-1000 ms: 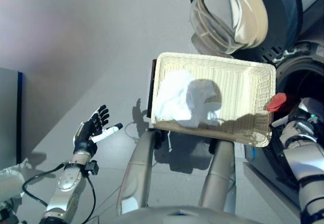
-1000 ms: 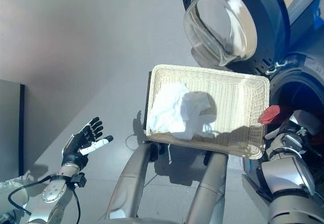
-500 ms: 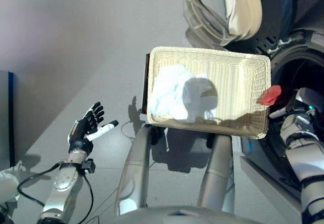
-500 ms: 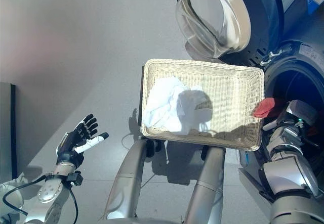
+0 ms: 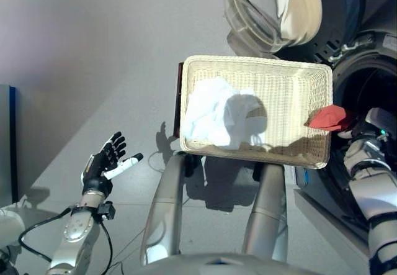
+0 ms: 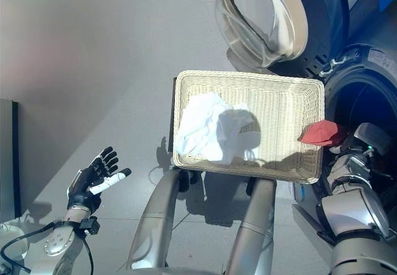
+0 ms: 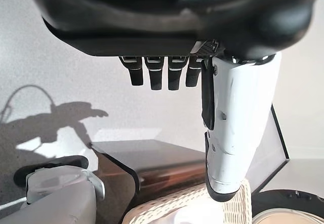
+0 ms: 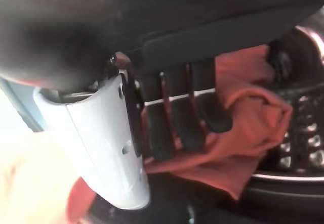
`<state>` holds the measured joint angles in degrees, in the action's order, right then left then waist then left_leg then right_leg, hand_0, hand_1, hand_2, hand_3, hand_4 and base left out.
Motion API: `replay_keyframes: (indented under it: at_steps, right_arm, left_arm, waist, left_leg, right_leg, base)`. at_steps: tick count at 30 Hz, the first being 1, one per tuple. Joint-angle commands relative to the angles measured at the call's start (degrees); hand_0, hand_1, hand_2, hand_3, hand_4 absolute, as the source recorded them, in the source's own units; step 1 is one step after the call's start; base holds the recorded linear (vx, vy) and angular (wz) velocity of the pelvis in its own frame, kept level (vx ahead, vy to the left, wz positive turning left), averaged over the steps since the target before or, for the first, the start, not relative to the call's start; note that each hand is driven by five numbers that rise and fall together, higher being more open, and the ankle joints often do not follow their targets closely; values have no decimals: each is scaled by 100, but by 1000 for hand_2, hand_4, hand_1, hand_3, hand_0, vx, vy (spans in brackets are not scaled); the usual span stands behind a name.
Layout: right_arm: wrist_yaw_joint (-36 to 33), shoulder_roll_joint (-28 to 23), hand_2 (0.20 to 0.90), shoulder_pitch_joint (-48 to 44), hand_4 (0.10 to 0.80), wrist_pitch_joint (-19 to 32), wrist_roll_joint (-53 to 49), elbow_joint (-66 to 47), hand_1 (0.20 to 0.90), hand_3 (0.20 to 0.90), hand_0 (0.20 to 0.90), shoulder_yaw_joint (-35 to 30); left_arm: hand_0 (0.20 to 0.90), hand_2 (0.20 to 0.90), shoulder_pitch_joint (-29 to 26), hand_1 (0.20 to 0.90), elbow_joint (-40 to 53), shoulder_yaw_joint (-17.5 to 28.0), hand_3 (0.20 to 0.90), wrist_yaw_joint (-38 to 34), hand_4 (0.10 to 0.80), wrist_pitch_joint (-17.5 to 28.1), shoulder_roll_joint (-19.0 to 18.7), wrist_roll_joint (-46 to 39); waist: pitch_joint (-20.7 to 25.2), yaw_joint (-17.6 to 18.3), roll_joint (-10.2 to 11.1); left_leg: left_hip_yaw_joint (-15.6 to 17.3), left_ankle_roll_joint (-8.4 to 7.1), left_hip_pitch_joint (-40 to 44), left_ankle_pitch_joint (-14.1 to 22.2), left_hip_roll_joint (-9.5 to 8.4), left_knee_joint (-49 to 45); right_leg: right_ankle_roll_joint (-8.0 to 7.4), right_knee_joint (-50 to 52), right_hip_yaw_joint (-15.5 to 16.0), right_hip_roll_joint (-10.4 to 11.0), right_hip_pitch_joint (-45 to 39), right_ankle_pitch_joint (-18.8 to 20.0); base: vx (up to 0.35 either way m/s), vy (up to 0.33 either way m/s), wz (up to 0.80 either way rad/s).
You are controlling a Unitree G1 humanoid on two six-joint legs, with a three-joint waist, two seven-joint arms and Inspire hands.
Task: Pick up the clothes and place them into the washing machine
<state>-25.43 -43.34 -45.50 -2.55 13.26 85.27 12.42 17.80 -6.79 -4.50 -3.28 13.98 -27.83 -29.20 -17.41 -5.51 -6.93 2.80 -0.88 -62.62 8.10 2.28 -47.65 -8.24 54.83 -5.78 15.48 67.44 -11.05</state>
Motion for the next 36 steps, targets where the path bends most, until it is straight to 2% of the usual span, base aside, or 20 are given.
replay_keyframes:
  at_steps: [1, 2, 3, 4, 5, 7, 9, 13, 15, 17, 21, 25, 29, 34, 36]
  right_arm:
    - [-625, -455, 200, 107, 300, 360, -1457, 71, 200, 200, 200, -659]
    - [-616, -355, 200, 174, 300, 847, -2868, -45, 200, 200, 200, -1391]
    - [-650, -319, 200, 172, 300, 1085, -3638, -152, 200, 200, 200, -1768]
    - [-642, -314, 200, 219, 300, 1099, -3675, -167, 200, 200, 200, -1803]
    - [-652, -199, 200, 178, 300, 1388, -4409, -231, 200, 200, 200, -2072]
    - [-626, -132, 200, 164, 300, 1518, -4767, -234, 200, 200, 200, -2220]
    - [-504, 20, 200, 88, 300, 2004, -5998, -347, 200, 200, 200, -2665]
    - [-497, 168, 200, 10, 300, 2368, -6785, -396, 200, 200, 200, -2948]
    - [-576, 278, 200, -76, 300, 2711, -7650, -430, 200, 200, 200, -3415]
    - [-573, 272, 200, -128, 300, 2760, -7807, -432, 200, 200, 200, -3467]
    - [-739, 281, 200, -277, 300, 3213, -8360, -717, 200, 200, 200, -3824]
    - [-944, 63, 200, -352, 300, 3405, -8348, -888, 200, 200, 200, -3929]
    - [-1203, -392, 200, -236, 300, 3671, -8404, -1110, 200, 200, 200, -4207]
    - [-1402, -1052, 200, -150, 300, 3644, -8335, -1149, 200, 200, 200, -4303]
    - [-1484, -1268, 200, -218, 300, 3684, -8215, -1250, 200, 200, 200, -4247]
  left_arm:
    - [900, 900, 204, 900, 270, 646, 900, -215, 800, 430, -81, -94]
    - [900, 900, 126, 900, 143, 625, 900, -266, 800, 436, -81, -95]
    - [900, 900, 104, 900, 107, 601, 900, -301, 800, 440, -103, -99]
    - [900, 900, 89, 900, 98, 586, 900, -304, 800, 442, -131, -100]
    - [900, 900, 112, 900, 174, 563, 900, -318, 800, 481, -197, -130]
    - [900, 900, 139, 900, 210, 545, 900, -315, 800, 491, -241, -170]
    - [900, 900, 165, 900, 262, 437, 900, -295, 800, 511, -301, -287]
    - [900, 900, 92, 900, 178, 283, 900, -346, 800, 494, -326, -373]
    - [900, 900, 86, 900, 182, 181, 900, -415, 800, 427, -286, -383]
    - [900, 900, 62, 900, 194, 135, 900, -428, 800, 426, -301, -406]
    - [900, 900, 14, 900, 216, 4, 900, -444, 800, 391, -254, -512]
    - [900, 900, 43, 900, 204, -18, 900, -457, 800, 411, -263, -581]
    - [900, 900, 158, 900, 167, 59, 900, -465, 800, 372, -265, -615]
    - [900, 900, 256, 900, 183, 137, 900, -364, 800, 361, -331, -692]
    - [900, 900, 330, 900, 248, 152, 900, -341, 800, 368, -335, -741]
  waist:
    - [171, 106, -147]
    - [182, 132, -150]
    - [193, 140, -147]
    - [193, 114, -131]
    - [214, 114, -151]
    - [225, 105, -150]
    - [259, 103, -167]
    - [290, 81, -184]
    - [313, 77, -232]
    - [312, 57, -238]
    - [327, 56, -301]
    - [356, 60, -327]
    - [395, 151, -329]
    - [452, 205, -334]
    - [438, 213, -342]
  left_leg:
    - [-233, -326, 176, 356, 251, -175]
    - [-237, -314, 184, 378, 253, -166]
    - [-237, -309, 196, 393, 259, -156]
    - [-235, -309, 201, 397, 259, -159]
    - [-219, -302, 225, 399, 263, -123]
    - [-211, -301, 228, 398, 260, -117]
    - [-193, -301, 237, 397, 248, -94]
    - [-191, -301, 262, 398, 236, -70]
    - [-192, -302, 285, 397, 221, -43]
    - [-198, -302, 287, 397, 215, -40]
    - [-187, -303, 309, 378, 216, 7]
    - [-194, -303, 303, 367, 210, 27]
    - [-196, -324, 294, 351, 221, 64]
    - [-183, -355, 332, 333, 241, 142]
    - [-152, -352, 300, 171, 262, 208]
  right_leg:
    - [388, 348, 242, -193, -81, -363]
    - [389, 337, 243, -210, -87, -382]
    - [387, 330, 242, -212, -88, -392]
    - [387, 333, 240, -212, -91, -397]
    - [378, 307, 248, -206, -105, -407]
    - [375, 295, 248, -205, -114, -411]
    - [361, 274, 236, -197, -128, -428]
    - [358, 272, 228, -185, -154, -456]
    - [353, 270, 229, -178, -178, -480]
    - [354, 262, 230, -173, -187, -493]
    - [336, 255, 217, -162, -201, -493]
    - [330, 258, 202, -159, -191, -495]
    - [334, 255, 180, -181, -159, -493]
    - [324, 224, 148, -172, -158, -483]
    - [350, 140, 160, -173, -110, -322]
  base:
    - [26, -7, -6]
    - [38, -7, -5]
    - [33, -1, -5]
    - [30, 1, -2]
    - [0, 0, 0]
    - [0, 0, 0]
    - [0, 0, 0]
    - [0, 0, 0]
    - [0, 0, 0]
    - [0, 0, 0]
    - [0, 0, 0]
    - [0, 0, 0]
    - [0, 0, 0]
    - [-18, 4, 0]
    - [-92, 14, -1]
